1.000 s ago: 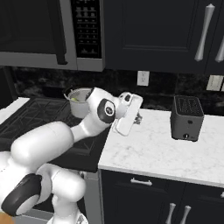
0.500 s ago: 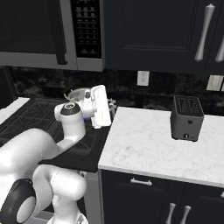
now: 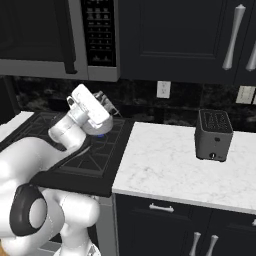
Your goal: Put the cucumber and corn in the pot. Retrieve the spatula and lightly stir the vegetables in the pot.
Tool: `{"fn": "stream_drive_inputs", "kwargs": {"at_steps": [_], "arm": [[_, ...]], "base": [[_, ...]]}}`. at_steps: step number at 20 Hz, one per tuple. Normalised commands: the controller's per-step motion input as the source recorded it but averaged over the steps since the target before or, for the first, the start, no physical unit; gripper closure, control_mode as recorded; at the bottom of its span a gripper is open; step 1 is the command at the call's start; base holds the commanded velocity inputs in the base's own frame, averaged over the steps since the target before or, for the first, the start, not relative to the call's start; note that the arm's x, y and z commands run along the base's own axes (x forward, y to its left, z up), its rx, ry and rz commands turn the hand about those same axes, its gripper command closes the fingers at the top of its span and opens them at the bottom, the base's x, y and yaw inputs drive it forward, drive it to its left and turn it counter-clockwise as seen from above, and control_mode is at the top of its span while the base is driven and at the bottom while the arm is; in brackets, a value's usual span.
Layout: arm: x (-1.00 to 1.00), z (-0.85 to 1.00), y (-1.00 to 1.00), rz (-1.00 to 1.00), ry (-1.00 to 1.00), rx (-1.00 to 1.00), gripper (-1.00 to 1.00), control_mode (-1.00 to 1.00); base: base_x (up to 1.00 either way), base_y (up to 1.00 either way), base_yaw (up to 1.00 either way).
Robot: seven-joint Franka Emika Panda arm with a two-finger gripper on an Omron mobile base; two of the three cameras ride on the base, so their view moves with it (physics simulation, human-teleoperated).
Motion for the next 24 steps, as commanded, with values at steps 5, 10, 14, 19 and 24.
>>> {"fn": "stream_drive_inputs", "kwargs": {"at_steps": [5, 10, 14, 19, 24], "arm": [[0.17, 0.01, 1.0, 0.24, -0.05, -0.47, 1.0, -1.0], [0.4, 0.05, 1.0, 0.22, 0.02, -0.26, 1.0, -1.0], [0.47, -0.2, 0.99, 0.18, 0.06, -0.13, 1.0, -1.0], [0.35, -0.42, 0.68, 0.12, 0.0, -0.08, 1.0, -1.0], [0.23, -0.29, 0.04, 0.02, 0.04, 0.0, 1.0, -1.0]], "base": [[0.0, 0.0, 0.0], [0.0, 0.0, 0.0], [0.0, 0.0, 0.0], [0.0, 0.0, 0.0], [0.0, 0.0, 0.0]]}}
